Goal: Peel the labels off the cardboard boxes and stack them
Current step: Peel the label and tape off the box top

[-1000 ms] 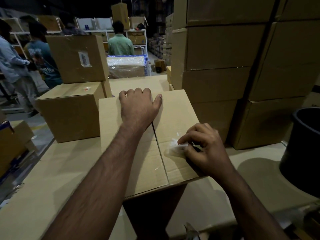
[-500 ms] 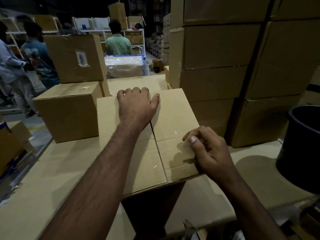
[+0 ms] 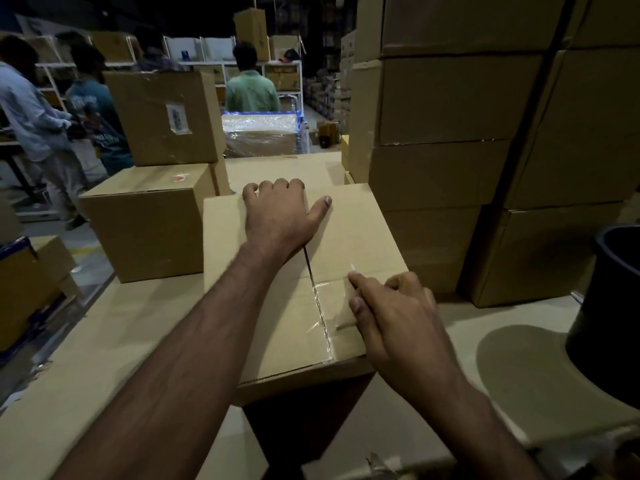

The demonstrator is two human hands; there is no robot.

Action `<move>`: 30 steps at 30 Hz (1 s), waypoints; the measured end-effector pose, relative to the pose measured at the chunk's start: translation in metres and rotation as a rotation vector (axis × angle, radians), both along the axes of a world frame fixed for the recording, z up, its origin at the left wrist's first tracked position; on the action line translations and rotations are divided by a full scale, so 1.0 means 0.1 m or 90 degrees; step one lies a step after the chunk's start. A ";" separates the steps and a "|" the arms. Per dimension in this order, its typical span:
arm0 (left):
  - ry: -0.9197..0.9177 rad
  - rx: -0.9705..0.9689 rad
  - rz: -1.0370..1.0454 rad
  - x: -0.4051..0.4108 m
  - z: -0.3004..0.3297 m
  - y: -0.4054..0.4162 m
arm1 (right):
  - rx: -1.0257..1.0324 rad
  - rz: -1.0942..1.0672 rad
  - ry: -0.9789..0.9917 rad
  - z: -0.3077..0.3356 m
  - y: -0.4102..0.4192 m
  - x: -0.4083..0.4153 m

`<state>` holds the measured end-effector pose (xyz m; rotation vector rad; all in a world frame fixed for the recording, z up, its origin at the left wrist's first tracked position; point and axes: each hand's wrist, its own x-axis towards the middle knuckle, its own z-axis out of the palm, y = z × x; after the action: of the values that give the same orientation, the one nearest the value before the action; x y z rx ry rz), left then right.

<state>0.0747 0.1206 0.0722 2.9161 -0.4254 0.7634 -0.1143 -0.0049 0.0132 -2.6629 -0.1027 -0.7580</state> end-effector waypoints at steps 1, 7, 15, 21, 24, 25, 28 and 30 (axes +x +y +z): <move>0.001 0.003 0.001 -0.01 0.00 0.00 | -0.007 -0.006 0.007 0.03 -0.01 0.07; 0.005 -0.008 0.002 0.03 0.00 0.00 | 0.024 0.010 -0.010 0.07 0.01 0.04; 0.035 -0.005 0.003 0.17 -0.01 -0.01 | -0.004 0.003 0.022 0.07 0.00 0.21; 0.044 -0.005 0.016 0.27 -0.03 -0.04 | 0.009 -0.020 0.008 0.10 0.01 0.31; 0.042 -0.019 0.007 0.30 -0.04 -0.02 | 0.010 -0.009 0.016 0.13 0.02 0.38; 0.047 -0.021 0.009 0.32 -0.04 -0.03 | 0.020 0.004 0.019 0.12 0.02 0.34; 0.044 -0.019 0.016 0.37 -0.06 -0.03 | 0.035 0.046 0.024 0.11 0.02 0.25; 0.051 -0.015 0.015 0.39 -0.07 -0.03 | 0.039 0.026 0.008 0.16 -0.05 0.41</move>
<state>0.1137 0.1173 0.0655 2.9231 -0.3718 0.6481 -0.0735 -0.0103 0.0292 -2.5991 -0.1272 -0.7205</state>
